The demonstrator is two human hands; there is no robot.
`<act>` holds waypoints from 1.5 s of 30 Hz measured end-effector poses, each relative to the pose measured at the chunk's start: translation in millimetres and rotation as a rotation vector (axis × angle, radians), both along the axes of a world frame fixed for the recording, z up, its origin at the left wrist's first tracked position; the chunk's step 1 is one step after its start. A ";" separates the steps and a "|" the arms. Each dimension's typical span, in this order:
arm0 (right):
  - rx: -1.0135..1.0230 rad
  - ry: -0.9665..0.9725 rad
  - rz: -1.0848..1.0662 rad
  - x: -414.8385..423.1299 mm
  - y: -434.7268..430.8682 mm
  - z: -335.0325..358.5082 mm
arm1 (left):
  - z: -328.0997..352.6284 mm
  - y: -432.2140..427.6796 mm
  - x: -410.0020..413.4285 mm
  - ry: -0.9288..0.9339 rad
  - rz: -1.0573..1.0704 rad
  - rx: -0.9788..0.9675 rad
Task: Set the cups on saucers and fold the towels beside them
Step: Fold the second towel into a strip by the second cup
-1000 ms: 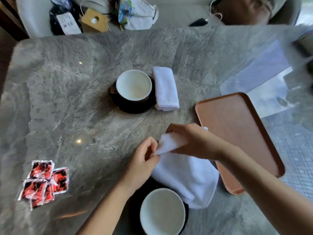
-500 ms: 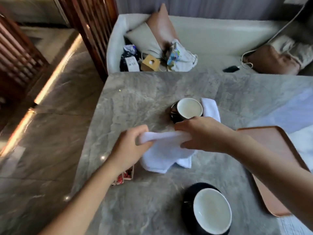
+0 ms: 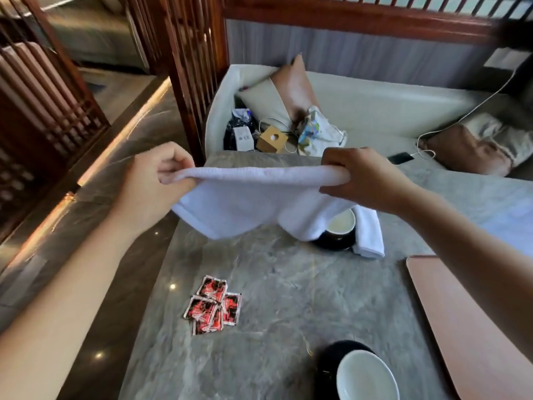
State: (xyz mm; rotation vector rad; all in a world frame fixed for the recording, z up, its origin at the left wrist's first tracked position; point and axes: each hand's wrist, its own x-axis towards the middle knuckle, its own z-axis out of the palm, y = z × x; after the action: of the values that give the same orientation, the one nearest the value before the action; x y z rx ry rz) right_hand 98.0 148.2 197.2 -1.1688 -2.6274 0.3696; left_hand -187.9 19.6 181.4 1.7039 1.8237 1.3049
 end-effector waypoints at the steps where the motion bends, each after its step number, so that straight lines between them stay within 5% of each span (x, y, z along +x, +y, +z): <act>1: -0.026 -0.032 0.012 3.6 -0.5 -3.0 | -2.0 -3.3 2.4 0.000 -0.014 -0.001; 12: -0.439 -0.409 0.123 94.8 -70.8 -136.5 | -148.9 -117.3 58.1 -0.171 -0.261 -0.642; 16: -0.544 -0.419 0.071 121.3 -91.1 -169.2 | -188.2 -150.0 76.1 -0.481 -0.161 -0.791; 28: -0.703 0.015 -0.307 101.2 -40.0 -215.1 | -233.5 -65.9 61.1 -0.365 0.103 -0.571; 45: -0.625 0.002 -0.598 75.4 -30.6 -261.3 | -271.1 -16.5 48.7 -0.109 0.287 -0.749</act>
State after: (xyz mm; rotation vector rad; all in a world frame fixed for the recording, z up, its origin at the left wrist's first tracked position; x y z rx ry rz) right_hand 173.4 117.6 -64.1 -2.0415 -2.0464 1.0905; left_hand -139.2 3.0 -89.8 0.9813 2.1602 0.6308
